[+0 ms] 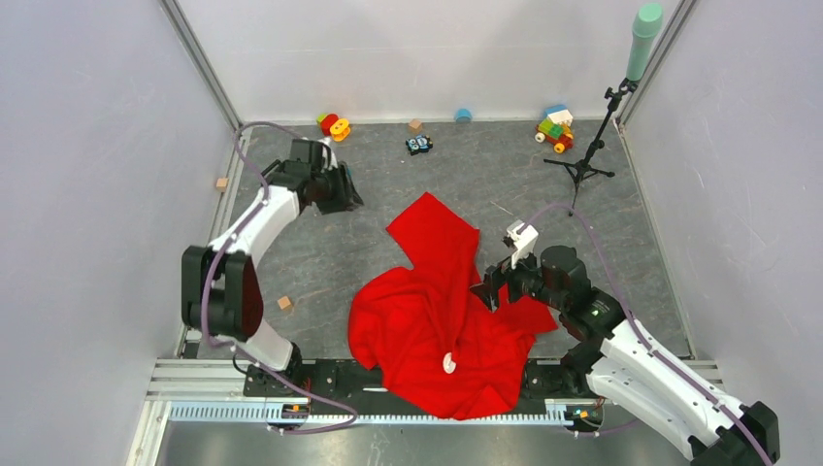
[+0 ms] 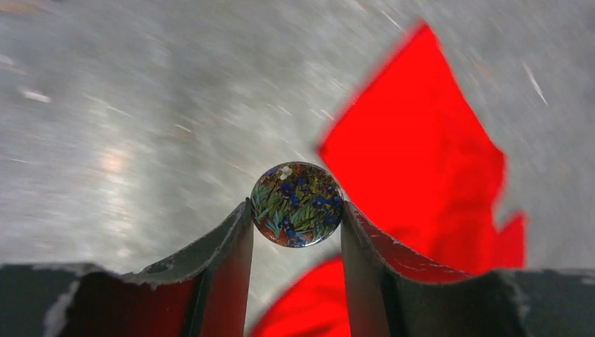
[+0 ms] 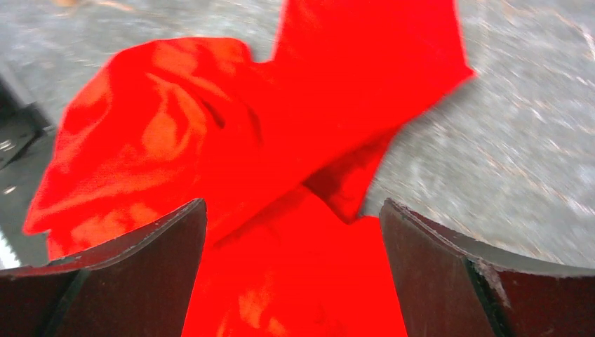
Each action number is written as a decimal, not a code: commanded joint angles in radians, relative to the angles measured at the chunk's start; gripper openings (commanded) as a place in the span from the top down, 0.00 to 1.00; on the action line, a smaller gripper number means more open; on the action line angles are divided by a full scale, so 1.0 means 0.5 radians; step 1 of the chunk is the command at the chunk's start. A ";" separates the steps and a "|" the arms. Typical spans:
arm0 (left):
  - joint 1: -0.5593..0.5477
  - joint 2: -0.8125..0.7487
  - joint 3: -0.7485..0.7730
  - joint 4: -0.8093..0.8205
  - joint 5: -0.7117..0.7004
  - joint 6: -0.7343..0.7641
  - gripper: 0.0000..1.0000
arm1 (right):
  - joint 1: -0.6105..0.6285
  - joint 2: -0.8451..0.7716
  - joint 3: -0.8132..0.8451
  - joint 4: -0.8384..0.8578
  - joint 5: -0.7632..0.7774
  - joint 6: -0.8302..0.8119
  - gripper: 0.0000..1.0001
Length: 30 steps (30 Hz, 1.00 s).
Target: Pin the brooch onto the clothing
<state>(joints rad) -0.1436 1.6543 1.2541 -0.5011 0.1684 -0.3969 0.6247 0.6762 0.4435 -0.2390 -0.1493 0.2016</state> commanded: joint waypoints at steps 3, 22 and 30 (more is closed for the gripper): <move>-0.304 -0.434 -0.315 0.122 0.795 -0.090 0.66 | 0.002 -0.159 -0.099 0.447 -0.807 -0.181 0.03; -0.974 -1.069 -1.072 1.119 2.121 -0.669 0.64 | 0.124 -0.001 -0.037 1.201 -1.407 0.047 0.12; -1.100 -1.045 -1.099 1.257 2.179 -0.798 0.64 | 0.293 0.123 0.030 1.299 -1.435 0.125 0.25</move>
<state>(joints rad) -0.6643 1.1355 0.7029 0.0429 1.2003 -0.7284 0.7403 0.7250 0.4004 0.3302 -0.8387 0.2367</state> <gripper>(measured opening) 0.509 0.767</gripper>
